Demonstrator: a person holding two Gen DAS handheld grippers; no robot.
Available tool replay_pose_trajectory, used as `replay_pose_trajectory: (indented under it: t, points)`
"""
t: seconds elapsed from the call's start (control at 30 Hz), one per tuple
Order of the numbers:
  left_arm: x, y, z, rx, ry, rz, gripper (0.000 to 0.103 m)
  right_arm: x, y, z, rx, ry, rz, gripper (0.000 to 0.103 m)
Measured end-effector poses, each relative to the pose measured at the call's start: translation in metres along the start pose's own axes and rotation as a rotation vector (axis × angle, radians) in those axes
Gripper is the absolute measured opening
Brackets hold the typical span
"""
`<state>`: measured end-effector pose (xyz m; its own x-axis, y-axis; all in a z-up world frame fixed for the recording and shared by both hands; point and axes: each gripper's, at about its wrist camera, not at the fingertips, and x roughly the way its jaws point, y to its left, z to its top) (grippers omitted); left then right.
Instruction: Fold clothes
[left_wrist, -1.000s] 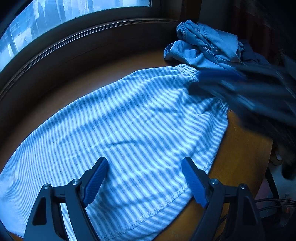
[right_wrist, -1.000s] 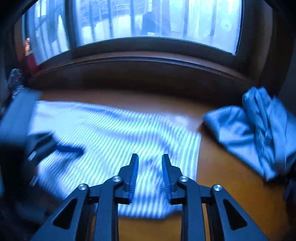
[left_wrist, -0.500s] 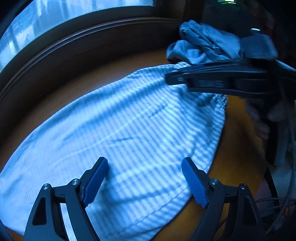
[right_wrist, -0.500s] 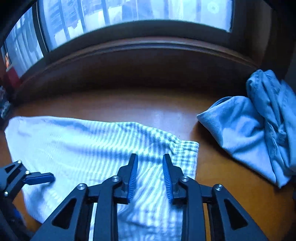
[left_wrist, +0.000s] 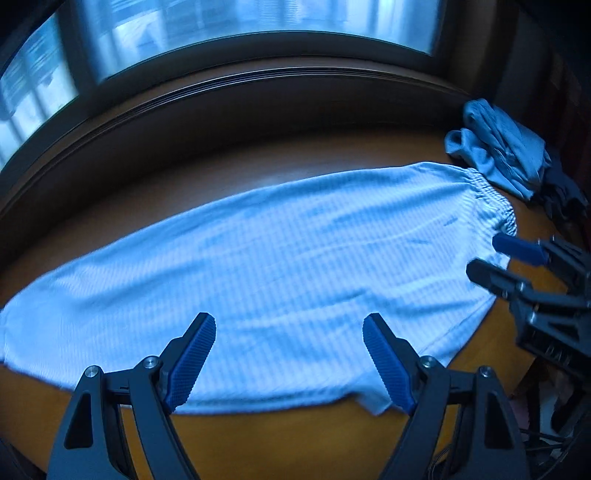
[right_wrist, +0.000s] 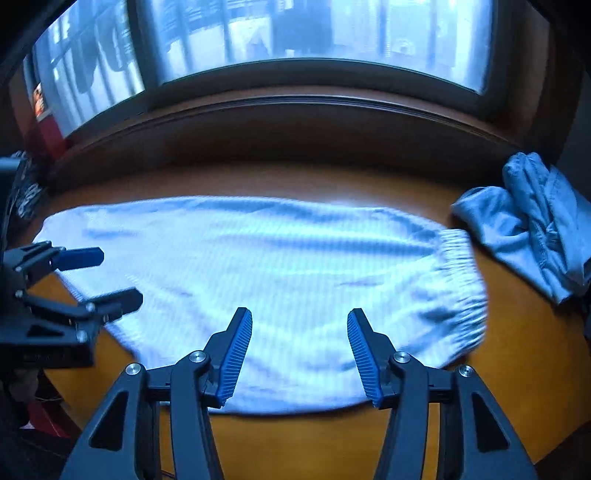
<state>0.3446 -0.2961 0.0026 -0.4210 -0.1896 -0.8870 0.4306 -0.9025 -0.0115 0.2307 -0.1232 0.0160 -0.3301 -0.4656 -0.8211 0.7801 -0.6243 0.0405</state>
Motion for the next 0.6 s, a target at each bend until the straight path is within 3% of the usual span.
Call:
replay_pose_trajectory:
  t: [0.37, 0.6]
  points:
    - [-0.042, 0.114, -0.078, -0.087, 0.007, 0.012, 0.082, 0.001, 0.127, -0.017, -0.018, 0.047, -0.027, 0.054]
    - [-0.059, 0.166, -0.116, -0.125, 0.011, 0.047, 0.082, 0.004, 0.198, -0.030, -0.006, 0.061, 0.010, 0.054]
